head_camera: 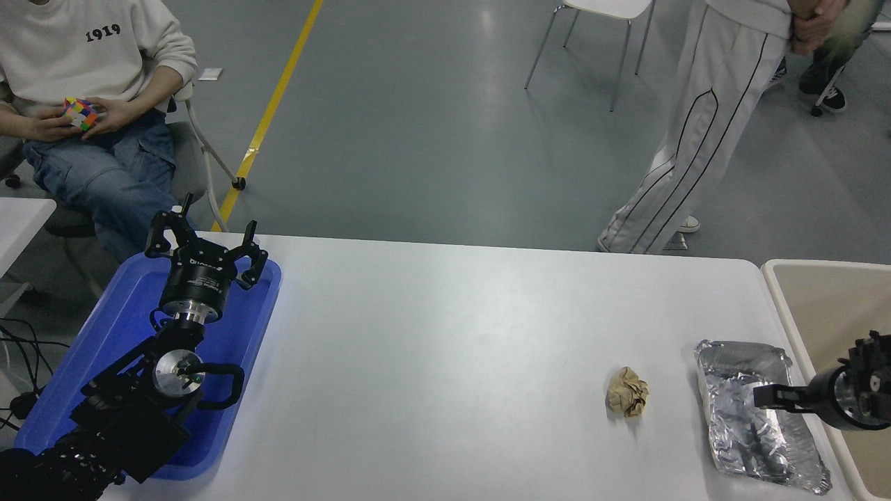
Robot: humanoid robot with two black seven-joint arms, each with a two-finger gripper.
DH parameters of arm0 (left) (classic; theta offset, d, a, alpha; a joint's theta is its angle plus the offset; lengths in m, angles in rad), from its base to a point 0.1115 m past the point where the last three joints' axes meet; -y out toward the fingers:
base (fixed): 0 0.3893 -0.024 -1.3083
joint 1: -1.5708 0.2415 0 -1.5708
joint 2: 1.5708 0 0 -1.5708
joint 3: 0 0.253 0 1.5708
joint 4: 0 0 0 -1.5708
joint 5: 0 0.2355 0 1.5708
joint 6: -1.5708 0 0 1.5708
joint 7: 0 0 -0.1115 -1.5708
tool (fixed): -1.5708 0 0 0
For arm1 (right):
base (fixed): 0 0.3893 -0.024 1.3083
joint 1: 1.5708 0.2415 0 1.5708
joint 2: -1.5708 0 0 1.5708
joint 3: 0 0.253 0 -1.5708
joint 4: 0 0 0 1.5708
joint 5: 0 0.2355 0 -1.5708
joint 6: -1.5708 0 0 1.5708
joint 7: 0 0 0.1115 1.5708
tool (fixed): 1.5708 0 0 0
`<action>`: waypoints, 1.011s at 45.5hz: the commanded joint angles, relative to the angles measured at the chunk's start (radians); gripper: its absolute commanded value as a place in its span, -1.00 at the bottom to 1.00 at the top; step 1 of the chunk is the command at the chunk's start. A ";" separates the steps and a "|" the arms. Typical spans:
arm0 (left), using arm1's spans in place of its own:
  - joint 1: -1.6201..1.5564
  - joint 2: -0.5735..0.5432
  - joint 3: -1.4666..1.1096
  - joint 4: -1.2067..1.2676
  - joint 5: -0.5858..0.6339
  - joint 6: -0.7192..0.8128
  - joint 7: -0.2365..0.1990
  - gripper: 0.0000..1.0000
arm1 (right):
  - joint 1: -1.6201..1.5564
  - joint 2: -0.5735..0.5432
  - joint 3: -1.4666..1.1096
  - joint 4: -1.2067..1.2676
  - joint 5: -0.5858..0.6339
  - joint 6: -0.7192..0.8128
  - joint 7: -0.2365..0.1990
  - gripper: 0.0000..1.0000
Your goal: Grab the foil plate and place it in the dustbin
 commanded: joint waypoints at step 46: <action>0.000 -0.001 0.000 -0.001 0.000 -0.001 0.001 1.00 | 0.083 -0.064 -0.015 0.160 0.078 0.019 0.000 -1.00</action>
